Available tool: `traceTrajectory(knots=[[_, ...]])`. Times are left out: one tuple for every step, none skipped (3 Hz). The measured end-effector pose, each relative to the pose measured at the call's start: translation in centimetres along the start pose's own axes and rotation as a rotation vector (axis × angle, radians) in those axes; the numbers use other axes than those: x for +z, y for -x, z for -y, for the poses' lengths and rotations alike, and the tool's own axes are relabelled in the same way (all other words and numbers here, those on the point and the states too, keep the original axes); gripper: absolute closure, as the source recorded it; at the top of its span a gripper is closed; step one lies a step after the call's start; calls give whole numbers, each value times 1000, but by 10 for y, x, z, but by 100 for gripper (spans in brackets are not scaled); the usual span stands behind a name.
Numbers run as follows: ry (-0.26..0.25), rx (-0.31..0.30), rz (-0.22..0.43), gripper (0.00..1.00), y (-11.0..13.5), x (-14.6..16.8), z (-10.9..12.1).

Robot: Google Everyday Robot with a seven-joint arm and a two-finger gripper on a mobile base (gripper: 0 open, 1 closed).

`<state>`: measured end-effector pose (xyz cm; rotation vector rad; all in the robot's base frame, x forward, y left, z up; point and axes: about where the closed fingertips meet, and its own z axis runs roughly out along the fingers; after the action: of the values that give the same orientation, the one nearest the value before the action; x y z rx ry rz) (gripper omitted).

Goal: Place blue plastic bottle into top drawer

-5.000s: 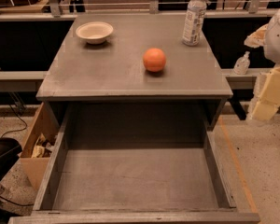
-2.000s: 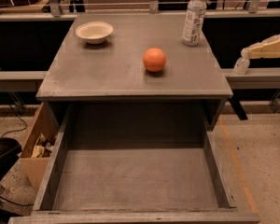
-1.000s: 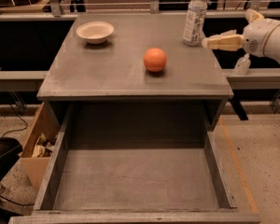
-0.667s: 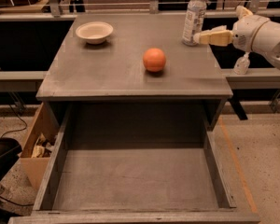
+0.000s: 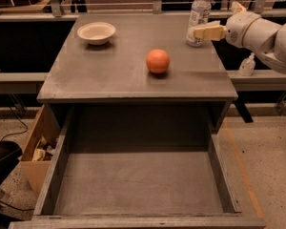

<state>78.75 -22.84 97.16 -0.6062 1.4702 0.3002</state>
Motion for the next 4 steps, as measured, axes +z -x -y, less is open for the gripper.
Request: traceTrajectory(knots=[[-7,17,2,0,1,21,2],[3,53,-15,0,-1,41,4],[7,88,-41,0,-5,54,9],[-6,119,-53,0,-10,58,20]])
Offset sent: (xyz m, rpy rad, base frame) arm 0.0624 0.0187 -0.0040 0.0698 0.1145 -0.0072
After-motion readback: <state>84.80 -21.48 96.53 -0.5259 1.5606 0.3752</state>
